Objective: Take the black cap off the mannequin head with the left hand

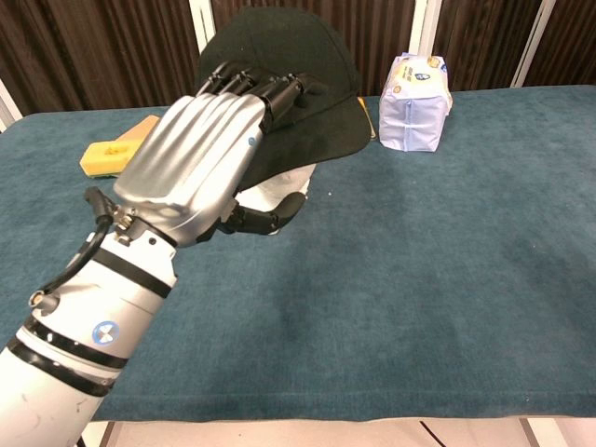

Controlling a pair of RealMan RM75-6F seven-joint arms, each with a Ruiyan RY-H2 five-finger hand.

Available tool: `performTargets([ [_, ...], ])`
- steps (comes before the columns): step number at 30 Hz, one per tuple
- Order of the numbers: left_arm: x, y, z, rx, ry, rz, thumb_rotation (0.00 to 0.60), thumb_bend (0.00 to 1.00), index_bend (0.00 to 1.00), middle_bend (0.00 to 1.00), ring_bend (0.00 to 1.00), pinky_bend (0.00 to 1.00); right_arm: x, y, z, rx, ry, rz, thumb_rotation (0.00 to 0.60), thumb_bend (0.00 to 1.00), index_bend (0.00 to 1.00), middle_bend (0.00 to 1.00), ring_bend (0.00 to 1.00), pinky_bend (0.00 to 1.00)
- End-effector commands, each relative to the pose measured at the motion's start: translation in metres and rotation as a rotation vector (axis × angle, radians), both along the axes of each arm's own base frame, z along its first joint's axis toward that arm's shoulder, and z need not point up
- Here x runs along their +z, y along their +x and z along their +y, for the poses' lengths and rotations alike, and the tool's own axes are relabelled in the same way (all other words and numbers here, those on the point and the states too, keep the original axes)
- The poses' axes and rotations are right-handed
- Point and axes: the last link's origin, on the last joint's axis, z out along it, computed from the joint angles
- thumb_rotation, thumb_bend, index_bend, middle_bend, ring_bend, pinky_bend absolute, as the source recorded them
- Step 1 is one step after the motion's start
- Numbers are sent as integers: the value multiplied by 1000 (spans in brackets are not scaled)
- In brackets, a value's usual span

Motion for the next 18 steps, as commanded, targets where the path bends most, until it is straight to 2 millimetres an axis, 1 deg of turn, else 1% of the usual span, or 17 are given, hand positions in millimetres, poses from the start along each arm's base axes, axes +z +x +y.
performTargets([
  [1, -3, 6, 5, -29, 59, 24, 600, 323, 224, 258, 134, 28, 1, 0, 1, 0, 1, 0, 600, 206, 0, 0, 0, 64],
  [4, -8, 9, 7, -46, 87, 32, 600, 321, 235, 277, 151, 24, 4, -2, 1, -7, -4, -1, 600, 205, 0, 0, 0, 64],
  [9, -15, 10, 13, -62, 163, 74, 600, 323, 260, 306, 175, 19, 9, -2, 1, -7, -11, -17, 600, 205, 0, 0, 0, 64],
  [18, -22, 10, 22, -72, 247, 109, 600, 323, 305, 361, 225, 19, 13, -2, 2, -2, -9, -31, 600, 206, 0, 0, 0, 64],
])
